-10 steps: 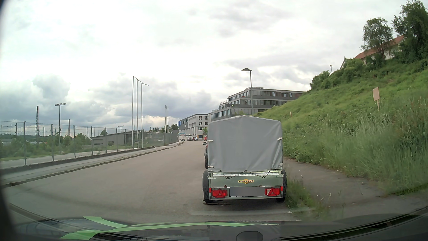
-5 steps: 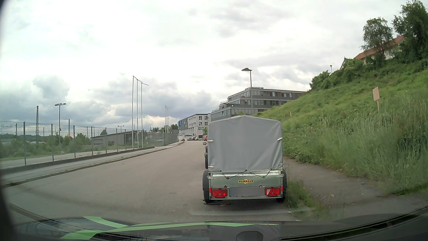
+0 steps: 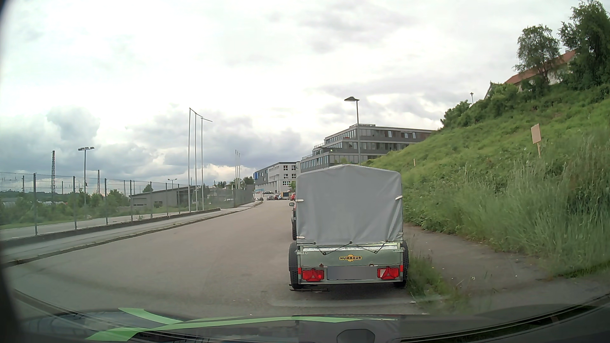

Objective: Follow the waypoints while adhering to traffic rules and regulations

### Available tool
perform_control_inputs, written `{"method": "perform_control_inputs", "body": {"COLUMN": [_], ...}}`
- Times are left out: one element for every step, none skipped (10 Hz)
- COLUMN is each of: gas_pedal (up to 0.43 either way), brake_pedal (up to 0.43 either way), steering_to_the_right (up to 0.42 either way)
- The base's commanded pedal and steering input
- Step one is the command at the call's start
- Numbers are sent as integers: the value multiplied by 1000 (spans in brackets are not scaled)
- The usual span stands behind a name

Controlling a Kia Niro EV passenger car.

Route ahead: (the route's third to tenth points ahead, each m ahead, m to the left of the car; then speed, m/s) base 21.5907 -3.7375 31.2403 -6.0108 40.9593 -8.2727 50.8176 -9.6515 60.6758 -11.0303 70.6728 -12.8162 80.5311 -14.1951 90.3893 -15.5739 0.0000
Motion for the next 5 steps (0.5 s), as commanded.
{"method": "perform_control_inputs", "body": {"gas_pedal": [0,0,0,0,0], "brake_pedal": [128,128,128,134,134], "steering_to_the_right": [-741,-743,-743,-743,-743]}}
